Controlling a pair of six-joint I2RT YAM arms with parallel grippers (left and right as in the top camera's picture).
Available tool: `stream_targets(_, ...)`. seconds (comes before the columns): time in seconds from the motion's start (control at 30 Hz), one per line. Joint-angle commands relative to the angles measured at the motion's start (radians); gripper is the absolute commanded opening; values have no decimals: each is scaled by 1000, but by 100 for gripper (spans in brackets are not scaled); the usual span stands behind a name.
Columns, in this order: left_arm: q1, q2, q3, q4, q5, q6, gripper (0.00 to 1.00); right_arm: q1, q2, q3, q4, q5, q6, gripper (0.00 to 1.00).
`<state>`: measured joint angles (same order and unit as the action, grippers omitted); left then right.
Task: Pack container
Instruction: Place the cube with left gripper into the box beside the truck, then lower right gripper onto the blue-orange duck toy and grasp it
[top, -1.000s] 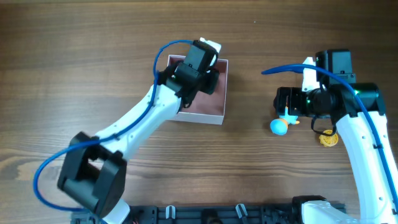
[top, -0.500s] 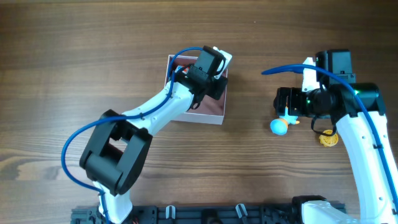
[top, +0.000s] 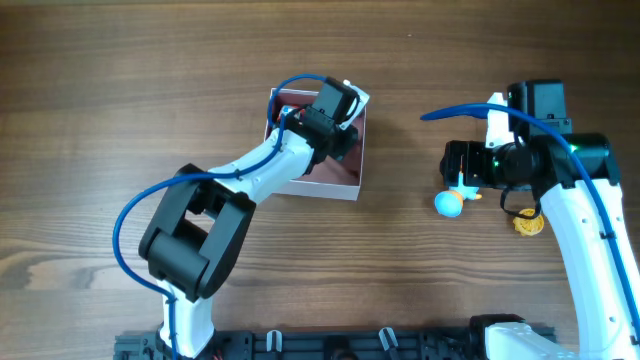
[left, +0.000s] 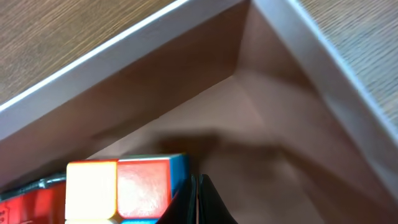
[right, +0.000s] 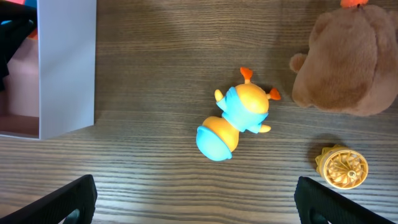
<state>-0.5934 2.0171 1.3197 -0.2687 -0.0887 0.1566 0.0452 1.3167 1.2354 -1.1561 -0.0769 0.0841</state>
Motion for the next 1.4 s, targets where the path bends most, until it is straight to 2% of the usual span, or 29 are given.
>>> stream_targets(0.0, 9, 13, 10, -2, -82, 20, 4, -1, 6, 26, 0, 17, -3, 100)
stream_targets(0.27, -5, -3, 10, 46, -82, 21, 4, -1, 6, 26, 0, 17, -3, 100)
stream_targets(0.4, -18, -64, 10, 10, -82, 19, 5, 0, 6, 26, 2, 18, -3, 100)
stream_targets(0.47, -20, -136, 10, -37, -82, -11, 24, -1, 6, 26, 10, 17, -3, 100)
stream_targets(0.5, -16, -195, 10, -76, -82, -63, 40, -1, 6, 26, 19, 17, -2, 100)
stream_targets(0.57, 1, -307, 10, -164, -82, -106, 49, -1, 6, 26, 26, 17, -1, 100)
stream_targets(0.6, 18, -371, 10, -223, -82, -122, 59, -1, 6, 26, 26, 18, 17, 100)
stream_targets(0.63, 41, -436, 10, -286, -82, -161, 69, -1, 6, 27, 26, 20, 64, 100)
stream_targets(0.67, 66, -483, 10, -341, -81, -210, 74, -1, 6, 29, 21, 40, 138, 100)
stream_targets(0.7, 118, -548, 10, -429, -76, -284, 83, -1, 6, 29, 7, 71, 313, 100)
stream_targets(0.73, 167, -589, 10, -496, -54, -329, 95, 0, 6, 29, 3, 61, 422, 100)
stream_targets(0.77, 233, -624, 10, -575, -12, -362, 100, 0, 11, 27, 24, 15, 494, 100)
stream_targets(0.83, 356, -641, 10, -670, 60, -374, 100, 0, 37, 17, 105, -3, 540, 100)
stream_targets(0.9, 444, -629, 8, -695, 110, -374, 100, 0, 89, 16, 144, 24, 604, 100)
stream_targets(1.0, 528, -597, 7, -686, 111, -374, 100, -1, 222, 16, 132, 21, 665, 100)
stream_targets(1.13, 546, -555, 7, -686, 106, -372, 100, -1, 377, 14, 103, 28, 722, 100)
stream_targets(1.27, 546, -537, 7, -682, 106, -370, 100, -4, 402, 12, 93, 64, 730, 100)
stream_targets(1.37, 546, -535, 7, -681, 106, -370, 100, -43, 402, -53, 129, 65, 720, 100)
